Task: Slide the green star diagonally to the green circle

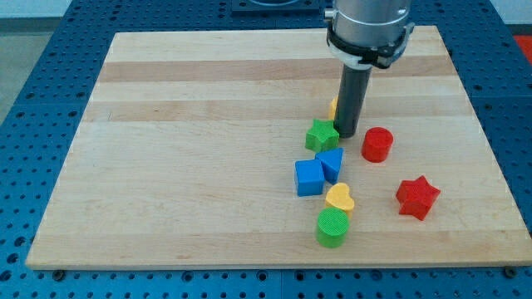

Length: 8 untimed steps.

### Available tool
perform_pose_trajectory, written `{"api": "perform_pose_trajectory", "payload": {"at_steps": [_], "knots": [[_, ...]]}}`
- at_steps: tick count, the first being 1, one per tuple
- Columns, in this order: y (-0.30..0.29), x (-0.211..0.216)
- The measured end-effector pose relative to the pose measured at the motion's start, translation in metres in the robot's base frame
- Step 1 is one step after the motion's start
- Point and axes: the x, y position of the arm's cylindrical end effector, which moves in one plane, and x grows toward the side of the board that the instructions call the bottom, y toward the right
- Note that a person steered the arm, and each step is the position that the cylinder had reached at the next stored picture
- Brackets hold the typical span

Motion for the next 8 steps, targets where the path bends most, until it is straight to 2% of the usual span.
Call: {"api": "perform_pose_trajectory", "payload": {"at_steps": [1, 2, 4, 8], "knots": [[-0.001, -0.033], [-0.001, -0.04], [0.018, 0.002], [-0.023, 0.008]]}}
